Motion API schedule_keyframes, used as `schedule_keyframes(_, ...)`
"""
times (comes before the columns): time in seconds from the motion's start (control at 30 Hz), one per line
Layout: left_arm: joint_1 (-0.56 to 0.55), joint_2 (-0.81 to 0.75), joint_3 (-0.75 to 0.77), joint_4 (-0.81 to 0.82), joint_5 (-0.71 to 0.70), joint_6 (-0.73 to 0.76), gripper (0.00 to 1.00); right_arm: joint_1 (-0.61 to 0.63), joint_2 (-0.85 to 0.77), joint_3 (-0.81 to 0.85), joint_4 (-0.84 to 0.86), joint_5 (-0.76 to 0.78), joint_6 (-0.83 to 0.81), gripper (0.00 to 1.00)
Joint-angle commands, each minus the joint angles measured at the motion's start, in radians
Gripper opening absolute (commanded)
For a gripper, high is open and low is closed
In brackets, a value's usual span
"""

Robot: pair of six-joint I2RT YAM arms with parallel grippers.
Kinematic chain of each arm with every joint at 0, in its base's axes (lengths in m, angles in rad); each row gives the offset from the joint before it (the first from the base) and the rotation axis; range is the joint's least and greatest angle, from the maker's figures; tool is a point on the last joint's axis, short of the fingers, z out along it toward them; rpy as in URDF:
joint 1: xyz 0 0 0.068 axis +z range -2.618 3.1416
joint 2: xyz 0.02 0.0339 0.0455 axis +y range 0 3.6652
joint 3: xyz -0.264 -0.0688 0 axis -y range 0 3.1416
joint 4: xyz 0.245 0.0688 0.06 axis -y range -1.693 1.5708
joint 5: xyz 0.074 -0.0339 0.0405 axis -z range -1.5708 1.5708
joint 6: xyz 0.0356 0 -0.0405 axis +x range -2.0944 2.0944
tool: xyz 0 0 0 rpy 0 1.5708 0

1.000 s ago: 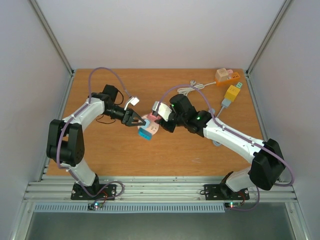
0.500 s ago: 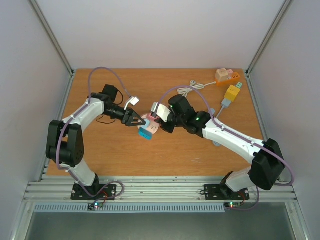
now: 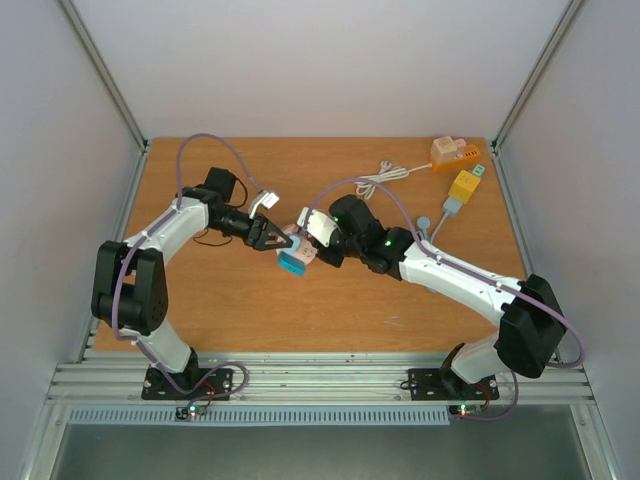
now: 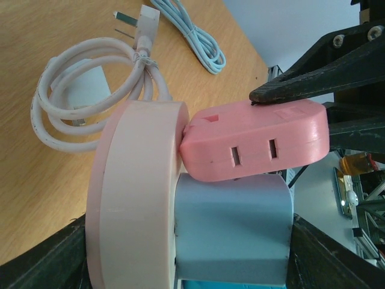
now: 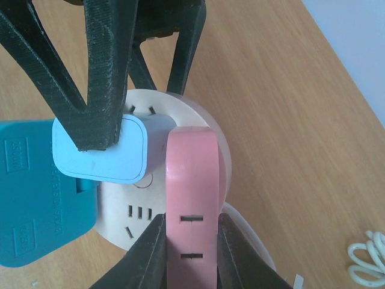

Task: Pull the plug off the socket
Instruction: Remove the plug from the socket.

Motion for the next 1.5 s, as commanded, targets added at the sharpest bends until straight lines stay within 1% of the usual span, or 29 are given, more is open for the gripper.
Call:
schedule_keyframes(0.0, -0.003, -0.033, -0.003, 0.052, 0.005, -0.005, 0.0, 0.011, -0.002, 0.003, 0.056, 0.081, 0.001, 0.01)
schedule_keyframes(0.1, -0.003, -0.034, -0.004, 0.063, -0.017, -0.016, 0.0, 0.011, -0.002, 0.0, 0.061, 0.088, 0.003, 0.01)
schedule_keyframes(0.27, -0.003, -0.038, 0.0, 0.033, 0.026, 0.005, 0.0, 0.007, -0.008, -0.013, 0.076, 0.092, 0.001, 0.01)
schedule_keyframes(0.43, -0.003, -0.043, 0.004, 0.005, 0.055, 0.05, 0.0, -0.018, -0.026, -0.011, 0.046, 0.004, 0.026, 0.01)
schedule_keyframes(0.6, -0.003, -0.054, -0.009, 0.029, 0.025, 0.047, 0.0, -0.031, -0.019, 0.008, 0.018, -0.016, 0.049, 0.01)
schedule_keyframes(0.73, -0.002, -0.063, -0.017, 0.067, -0.015, 0.011, 0.0, -0.032, -0.012, 0.014, 0.031, 0.032, 0.049, 0.01)
schedule_keyframes(0.87, -0.003, -0.056, -0.018, 0.095, -0.066, -0.026, 0.0, -0.029, -0.018, 0.003, 0.082, 0.138, 0.034, 0.01)
schedule_keyframes(1.0, -0.003, -0.043, -0.011, 0.112, -0.119, -0.059, 0.01, -0.017, -0.017, 0.001, 0.097, 0.174, 0.016, 0.01)
schedule_keyframes(1.1, -0.003, -0.044, -0.015, 0.118, -0.131, -0.07, 0.0, 0.004, -0.007, 0.001, 0.113, 0.201, 0.006, 0.01)
schedule_keyframes(1.23, -0.003, -0.048, -0.011, 0.111, -0.1, -0.066, 0.0, 0.008, -0.005, -0.013, 0.144, 0.225, 0.0, 0.01)
schedule_keyframes(1.47, 0.017, -0.016, 0.026, 0.03, 0.031, -0.017, 0.0, 0.005, -0.044, -0.052, 0.174, 0.204, -0.019, 0.01)
